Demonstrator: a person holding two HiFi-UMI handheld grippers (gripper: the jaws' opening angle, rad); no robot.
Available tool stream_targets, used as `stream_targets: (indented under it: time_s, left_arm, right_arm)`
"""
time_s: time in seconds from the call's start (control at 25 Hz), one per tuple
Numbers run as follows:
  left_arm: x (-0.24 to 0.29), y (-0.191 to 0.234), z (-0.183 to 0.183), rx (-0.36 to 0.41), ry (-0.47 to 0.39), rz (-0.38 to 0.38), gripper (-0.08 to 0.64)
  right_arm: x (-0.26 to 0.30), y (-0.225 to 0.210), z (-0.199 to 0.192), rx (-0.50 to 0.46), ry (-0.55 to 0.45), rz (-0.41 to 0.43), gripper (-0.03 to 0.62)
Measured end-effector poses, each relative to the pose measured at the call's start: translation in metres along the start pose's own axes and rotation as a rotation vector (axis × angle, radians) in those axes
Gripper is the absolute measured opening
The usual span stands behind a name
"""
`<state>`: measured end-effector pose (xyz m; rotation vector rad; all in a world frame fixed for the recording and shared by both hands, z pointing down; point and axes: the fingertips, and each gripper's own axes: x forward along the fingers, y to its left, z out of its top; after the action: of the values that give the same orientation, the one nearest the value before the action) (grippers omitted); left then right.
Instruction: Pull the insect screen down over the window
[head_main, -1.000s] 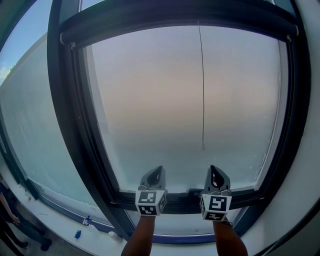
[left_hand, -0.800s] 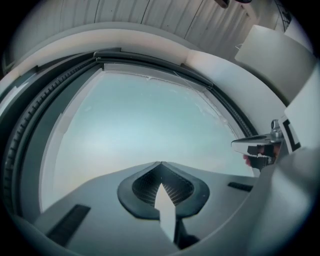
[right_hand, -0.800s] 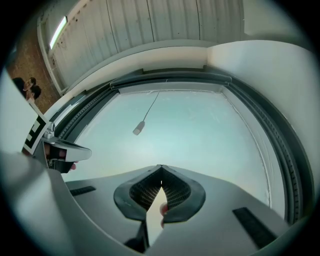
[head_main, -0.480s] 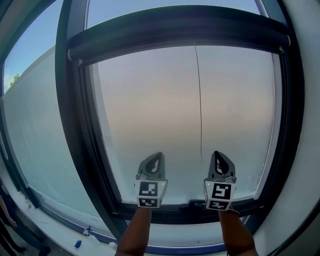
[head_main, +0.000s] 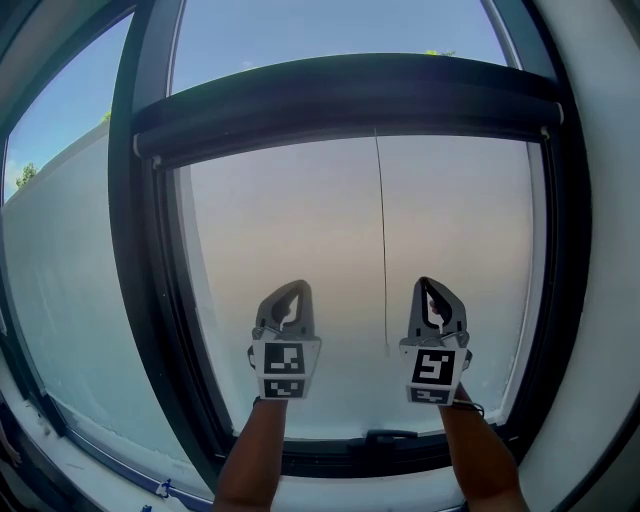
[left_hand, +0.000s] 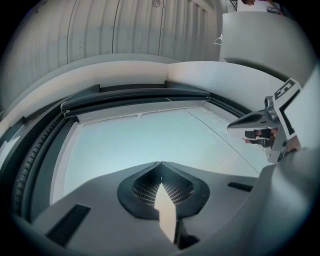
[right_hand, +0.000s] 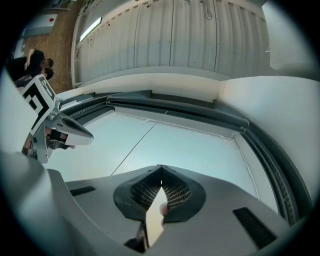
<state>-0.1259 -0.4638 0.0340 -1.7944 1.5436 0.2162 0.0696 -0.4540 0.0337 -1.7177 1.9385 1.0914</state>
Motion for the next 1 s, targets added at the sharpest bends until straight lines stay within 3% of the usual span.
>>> stream_targets:
  time_s: [0.24, 0.44, 0.52, 0.64, 0.76, 1.0]
  left_arm:
    - [0.032, 0.022, 0.038, 0.151, -0.060, 0.027, 0.003]
    - [0.053, 0.031, 0.070, 0.151, -0.073, 0.002, 0.003]
    - [0.064, 0.033, 0.082, 0.188, -0.067, -0.006, 0.003]
    - [0.078, 0.037, 0.100, 0.292, -0.067, -0.003, 0.002]
    - [0.085, 0.042, 0.119, 0.444, -0.056, 0.019, 0.003]
    - [0.098, 0.067, 0.144, 0.688, 0.015, 0.139, 0.003]
  right_arm:
    - [0.031, -0.022, 0.044, -0.113, -0.064, 0.000, 0.005]
    - [0.053, -0.036, 0.077, -0.191, -0.099, 0.007, 0.005]
    - [0.062, -0.041, 0.091, -0.226, -0.106, 0.010, 0.005]
    - [0.074, -0.047, 0.109, -0.294, -0.110, 0.013, 0.005]
    - [0.084, -0.051, 0.120, -0.382, -0.109, 0.021, 0.005]
    - [0.102, -0.055, 0.124, -0.674, -0.069, 0.033, 0.005]
